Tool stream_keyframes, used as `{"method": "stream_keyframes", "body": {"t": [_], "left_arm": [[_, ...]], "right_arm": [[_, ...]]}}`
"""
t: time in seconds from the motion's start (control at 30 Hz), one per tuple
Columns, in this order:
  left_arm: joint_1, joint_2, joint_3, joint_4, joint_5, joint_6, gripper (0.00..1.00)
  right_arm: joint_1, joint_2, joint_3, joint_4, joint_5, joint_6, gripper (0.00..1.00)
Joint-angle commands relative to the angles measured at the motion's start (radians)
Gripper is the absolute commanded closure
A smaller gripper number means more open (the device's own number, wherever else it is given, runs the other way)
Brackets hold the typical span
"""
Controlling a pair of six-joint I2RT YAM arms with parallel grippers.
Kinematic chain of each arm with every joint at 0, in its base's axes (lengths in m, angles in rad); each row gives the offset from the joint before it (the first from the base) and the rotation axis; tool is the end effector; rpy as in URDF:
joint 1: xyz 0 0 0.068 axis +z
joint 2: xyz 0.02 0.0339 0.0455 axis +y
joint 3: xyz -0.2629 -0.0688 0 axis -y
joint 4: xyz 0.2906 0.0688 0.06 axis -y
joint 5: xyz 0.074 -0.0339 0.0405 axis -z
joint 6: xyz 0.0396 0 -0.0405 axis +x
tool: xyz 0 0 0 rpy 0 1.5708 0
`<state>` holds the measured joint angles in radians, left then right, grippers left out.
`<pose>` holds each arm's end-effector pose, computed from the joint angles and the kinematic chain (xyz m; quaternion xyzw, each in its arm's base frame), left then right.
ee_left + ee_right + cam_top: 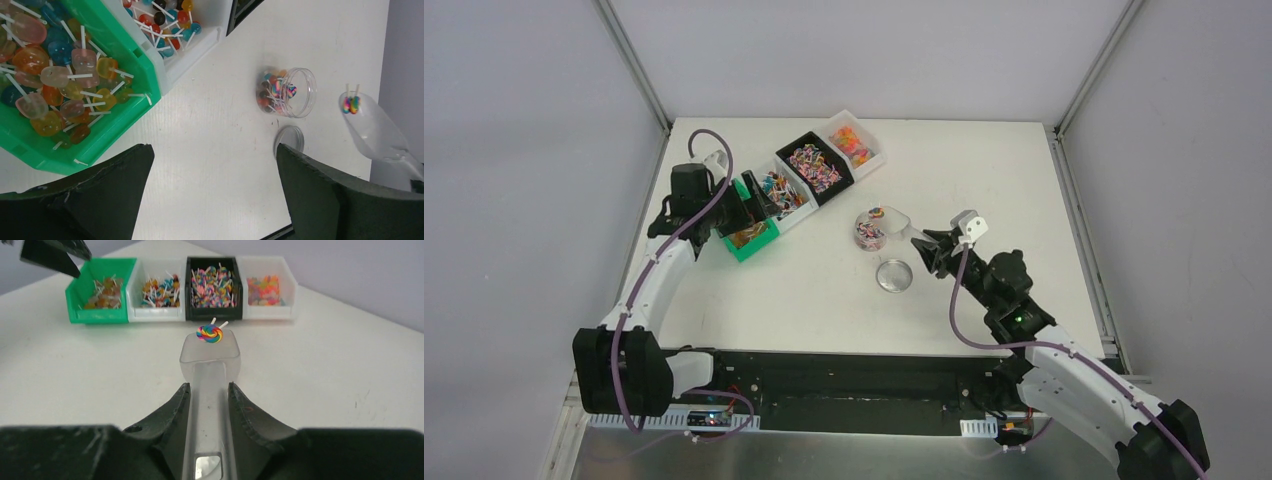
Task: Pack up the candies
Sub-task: Place the fake candies in the packing bottle.
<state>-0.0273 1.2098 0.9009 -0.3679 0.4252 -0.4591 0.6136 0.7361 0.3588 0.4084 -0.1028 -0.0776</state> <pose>0.3075 -0.0247 0.2593 -0.0997 0.8805 -0.2864 0.3643 0.1863 0.1362 0.2423 -0.2702 0.6415 0.2244 0.6820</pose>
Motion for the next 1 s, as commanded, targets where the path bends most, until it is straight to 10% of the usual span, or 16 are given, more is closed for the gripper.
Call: {"method": "stream_keyframes", "body": {"t": [0.0, 0.97], "left_arm": [[-0.007, -0.050, -0.007, 0.013, -0.010, 0.048, 0.01], [-0.007, -0.088, -0.039, -0.022, -0.040, 0.107, 0.01]], "right_arm": [[0.014, -0.005, 0.050, -0.155, 0.042, -0.011, 1.00], [0.078, 0.292, 0.557, -0.699, 0.178, -0.009, 1.00]]}}
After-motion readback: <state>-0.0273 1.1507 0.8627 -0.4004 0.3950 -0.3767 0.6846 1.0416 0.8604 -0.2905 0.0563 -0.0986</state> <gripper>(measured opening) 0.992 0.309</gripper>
